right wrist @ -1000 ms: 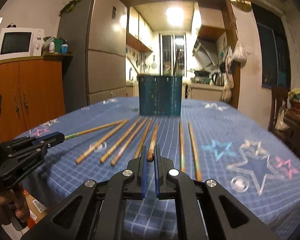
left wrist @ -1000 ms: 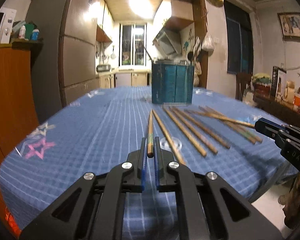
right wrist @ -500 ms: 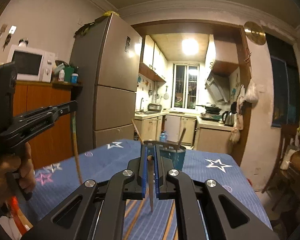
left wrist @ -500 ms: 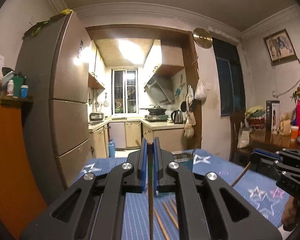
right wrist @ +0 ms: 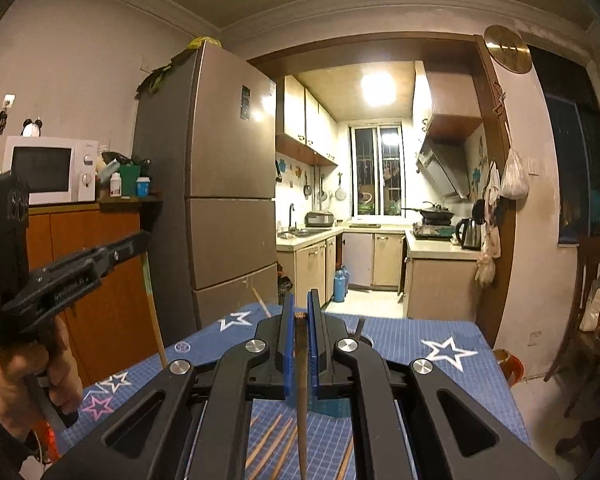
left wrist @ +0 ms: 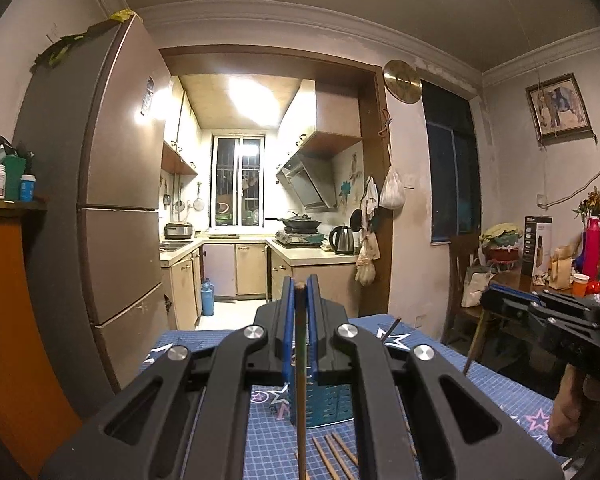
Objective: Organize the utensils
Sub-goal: 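Lift both chopsticks and carry them above the green holder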
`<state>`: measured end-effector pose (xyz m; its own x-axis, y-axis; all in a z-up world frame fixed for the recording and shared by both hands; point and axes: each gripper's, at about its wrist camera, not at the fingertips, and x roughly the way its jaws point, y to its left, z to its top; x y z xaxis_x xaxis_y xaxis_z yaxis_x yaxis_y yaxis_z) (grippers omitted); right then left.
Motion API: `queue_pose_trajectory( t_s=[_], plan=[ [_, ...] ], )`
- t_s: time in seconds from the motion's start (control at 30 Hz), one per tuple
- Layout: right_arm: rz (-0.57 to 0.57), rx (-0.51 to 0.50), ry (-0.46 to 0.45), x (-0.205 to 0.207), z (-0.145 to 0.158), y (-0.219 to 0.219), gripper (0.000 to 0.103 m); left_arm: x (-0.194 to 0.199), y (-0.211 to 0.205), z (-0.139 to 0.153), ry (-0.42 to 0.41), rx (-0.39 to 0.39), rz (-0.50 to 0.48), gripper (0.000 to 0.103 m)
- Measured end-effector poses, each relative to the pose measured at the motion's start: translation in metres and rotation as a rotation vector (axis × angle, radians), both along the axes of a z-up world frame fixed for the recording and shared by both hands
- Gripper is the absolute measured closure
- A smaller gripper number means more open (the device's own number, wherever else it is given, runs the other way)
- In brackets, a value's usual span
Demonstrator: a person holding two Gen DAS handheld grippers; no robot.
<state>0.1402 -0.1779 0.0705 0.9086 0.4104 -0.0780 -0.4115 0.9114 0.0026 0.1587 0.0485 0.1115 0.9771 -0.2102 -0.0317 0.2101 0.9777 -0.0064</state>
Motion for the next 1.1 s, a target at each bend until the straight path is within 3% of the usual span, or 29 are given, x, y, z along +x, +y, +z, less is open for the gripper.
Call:
queue_pose_trajectory(
  t_s=[0.4,0.8,1.1],
  plan=[
    [-0.005,0.029,-0.055,0.04,0.054,-0.003,0.096,0.027,-0.014,0.028,-0.027,-0.025,-0.04,0.098],
    [-0.013,0.055,-0.115,0.1,0.115,0.004,0.096,0.084,-0.026,0.071,-0.076,-0.056,-0.027,0.098],
    [-0.043,0.06,-0.085,0.16,0.115,0.001,0.096,0.126,-0.033,0.068,-0.086,-0.065,-0.013,0.098]
  ],
)
